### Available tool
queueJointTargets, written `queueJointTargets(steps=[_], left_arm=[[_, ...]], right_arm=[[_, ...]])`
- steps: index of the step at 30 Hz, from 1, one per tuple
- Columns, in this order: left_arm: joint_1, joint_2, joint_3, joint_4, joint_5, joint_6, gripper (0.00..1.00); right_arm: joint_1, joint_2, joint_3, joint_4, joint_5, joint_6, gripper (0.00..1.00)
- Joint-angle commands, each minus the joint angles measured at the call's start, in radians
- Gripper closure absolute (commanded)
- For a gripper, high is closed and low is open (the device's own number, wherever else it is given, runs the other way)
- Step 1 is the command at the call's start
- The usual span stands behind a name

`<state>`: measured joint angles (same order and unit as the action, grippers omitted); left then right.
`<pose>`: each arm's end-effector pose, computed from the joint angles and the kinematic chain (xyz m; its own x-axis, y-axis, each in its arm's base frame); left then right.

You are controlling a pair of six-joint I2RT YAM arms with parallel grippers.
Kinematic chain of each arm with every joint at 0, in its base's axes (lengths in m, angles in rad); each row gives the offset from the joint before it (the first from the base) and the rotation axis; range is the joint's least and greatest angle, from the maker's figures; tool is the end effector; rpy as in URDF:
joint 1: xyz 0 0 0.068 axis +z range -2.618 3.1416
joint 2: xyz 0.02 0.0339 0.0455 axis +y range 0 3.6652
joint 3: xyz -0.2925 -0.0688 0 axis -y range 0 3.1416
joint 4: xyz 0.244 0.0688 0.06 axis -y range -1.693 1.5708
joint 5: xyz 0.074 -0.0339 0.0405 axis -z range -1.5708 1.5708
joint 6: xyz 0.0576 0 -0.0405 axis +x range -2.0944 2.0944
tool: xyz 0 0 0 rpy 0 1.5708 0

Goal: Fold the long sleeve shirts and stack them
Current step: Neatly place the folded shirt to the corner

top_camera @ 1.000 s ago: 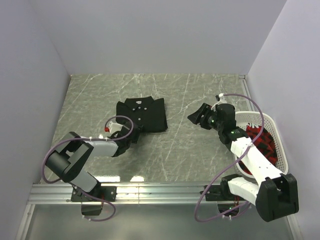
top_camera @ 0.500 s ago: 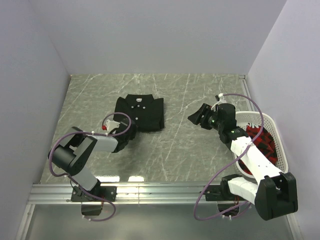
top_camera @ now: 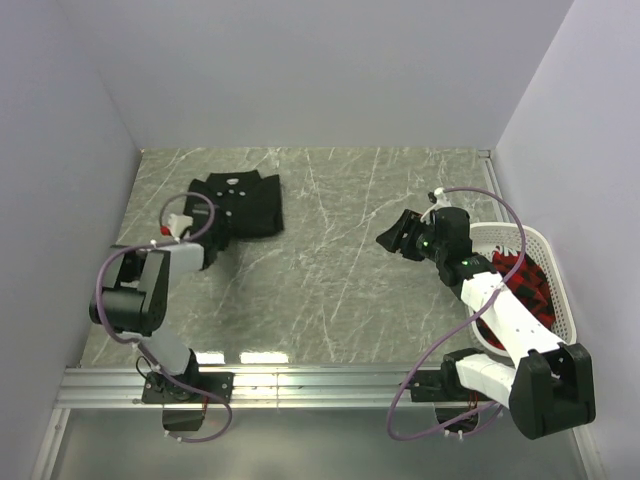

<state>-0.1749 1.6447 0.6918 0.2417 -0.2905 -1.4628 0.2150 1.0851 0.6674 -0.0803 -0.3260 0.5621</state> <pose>0.3276 -0.0411 0.1568 -0.0226 -0.9633 -0.2675 -0.6441 0.2187 -0.7330 0.2342 0.0700 0.2666 -0.6491 0.3750 -0.6618 -0.1549 0.7866 0.5977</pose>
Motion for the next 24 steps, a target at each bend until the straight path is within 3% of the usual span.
queueJointTargets(steps=[1,9,15,24], left_arm=[[0.124,0.047,0.106,-0.05,0.086,0.143,0.99],[0.386,0.248,0.374,-0.142,0.238,0.36,0.99],[0.483,0.342,0.494,-0.113,0.316,0.421,1.0],[0.542,0.458,0.633,-0.117,0.34,0.436,1.0]], right_arm=[[-0.009,0.001,0.038,-0.01,0.005,-0.031,0.36],[-0.009,0.016,0.061,-0.039,0.008,-0.054,0.36],[-0.011,0.026,0.074,-0.05,0.005,-0.06,0.37],[-0.009,0.012,0.101,-0.082,0.018,-0.08,0.37]])
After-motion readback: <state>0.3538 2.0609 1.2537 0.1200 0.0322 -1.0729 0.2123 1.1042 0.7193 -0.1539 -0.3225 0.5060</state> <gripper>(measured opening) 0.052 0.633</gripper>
